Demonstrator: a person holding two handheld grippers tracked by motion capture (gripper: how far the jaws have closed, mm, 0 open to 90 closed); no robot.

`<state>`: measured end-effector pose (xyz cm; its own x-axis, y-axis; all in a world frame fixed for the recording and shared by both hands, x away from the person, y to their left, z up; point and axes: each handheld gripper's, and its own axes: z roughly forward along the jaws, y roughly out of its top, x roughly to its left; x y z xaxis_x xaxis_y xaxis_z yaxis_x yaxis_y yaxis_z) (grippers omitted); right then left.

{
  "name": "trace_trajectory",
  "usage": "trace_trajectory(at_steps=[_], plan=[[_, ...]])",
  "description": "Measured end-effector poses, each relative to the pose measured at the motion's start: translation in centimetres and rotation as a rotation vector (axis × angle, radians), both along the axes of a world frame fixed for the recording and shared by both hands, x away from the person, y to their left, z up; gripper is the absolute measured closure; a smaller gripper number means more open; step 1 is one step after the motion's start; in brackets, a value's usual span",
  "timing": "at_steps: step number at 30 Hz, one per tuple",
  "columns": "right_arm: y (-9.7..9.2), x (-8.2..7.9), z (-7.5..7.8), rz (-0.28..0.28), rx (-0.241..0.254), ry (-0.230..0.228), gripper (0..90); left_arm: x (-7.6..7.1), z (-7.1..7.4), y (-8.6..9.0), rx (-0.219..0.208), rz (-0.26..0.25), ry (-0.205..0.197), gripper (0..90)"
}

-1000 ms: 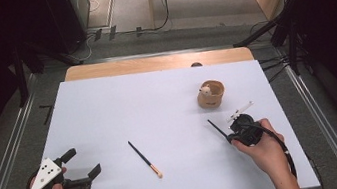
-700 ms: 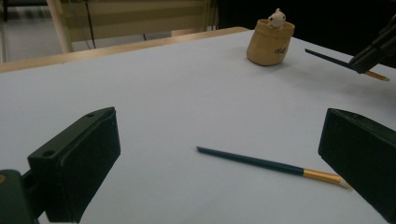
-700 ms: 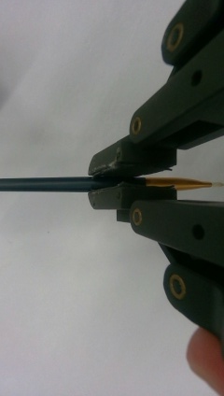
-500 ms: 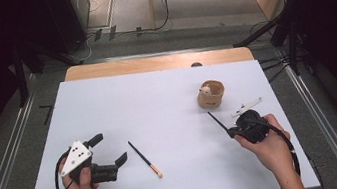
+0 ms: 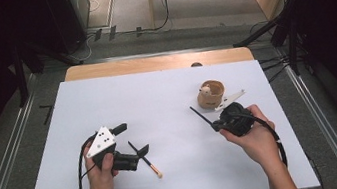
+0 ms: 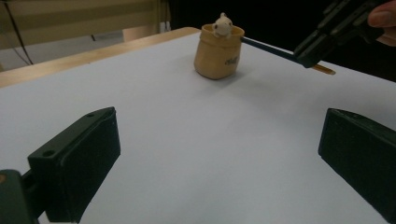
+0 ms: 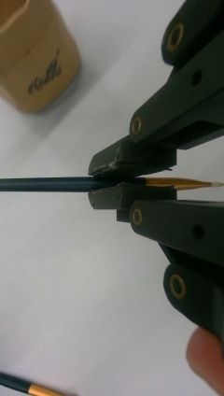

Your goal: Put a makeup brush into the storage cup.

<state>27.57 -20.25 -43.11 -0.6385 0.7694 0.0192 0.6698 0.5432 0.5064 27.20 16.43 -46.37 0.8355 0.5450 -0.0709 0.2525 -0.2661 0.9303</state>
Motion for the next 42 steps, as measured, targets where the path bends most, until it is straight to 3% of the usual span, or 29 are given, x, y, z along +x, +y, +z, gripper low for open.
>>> trace_trajectory(at_steps=[1,3,8,23,32,38,42], plan=[[0.5,-0.1,-0.5,0.031,0.002,0.015,84.8,0.0,-0.2,-0.1,0.000,-0.008,0.004,0.0],[0.6,-0.2,-0.6,0.039,0.009,0.022,84.8,0.0,-0.3,-0.1,0.001,-0.017,0.012,0.0],[1.6,-0.8,-0.6,0.096,0.013,0.012,84.8,-0.3,-0.2,-0.1,-0.015,-0.044,0.016,0.0],[3.0,-1.8,0.3,0.178,0.013,-0.021,84.8,-0.6,-0.1,-0.3,-0.030,-0.106,0.036,0.0],[4.1,-2.3,0.6,0.254,0.033,-0.027,84.8,-0.8,0.0,-0.9,-0.041,-0.181,0.047,0.0],[4.9,-2.9,1.1,0.326,0.042,-0.043,84.8,-0.7,0.0,-1.1,-0.064,-0.249,0.080,0.0],[5.5,-3.3,1.3,0.352,0.042,-0.041,84.8,-0.7,0.1,-1.2,-0.059,-0.254,0.081,3.8]])
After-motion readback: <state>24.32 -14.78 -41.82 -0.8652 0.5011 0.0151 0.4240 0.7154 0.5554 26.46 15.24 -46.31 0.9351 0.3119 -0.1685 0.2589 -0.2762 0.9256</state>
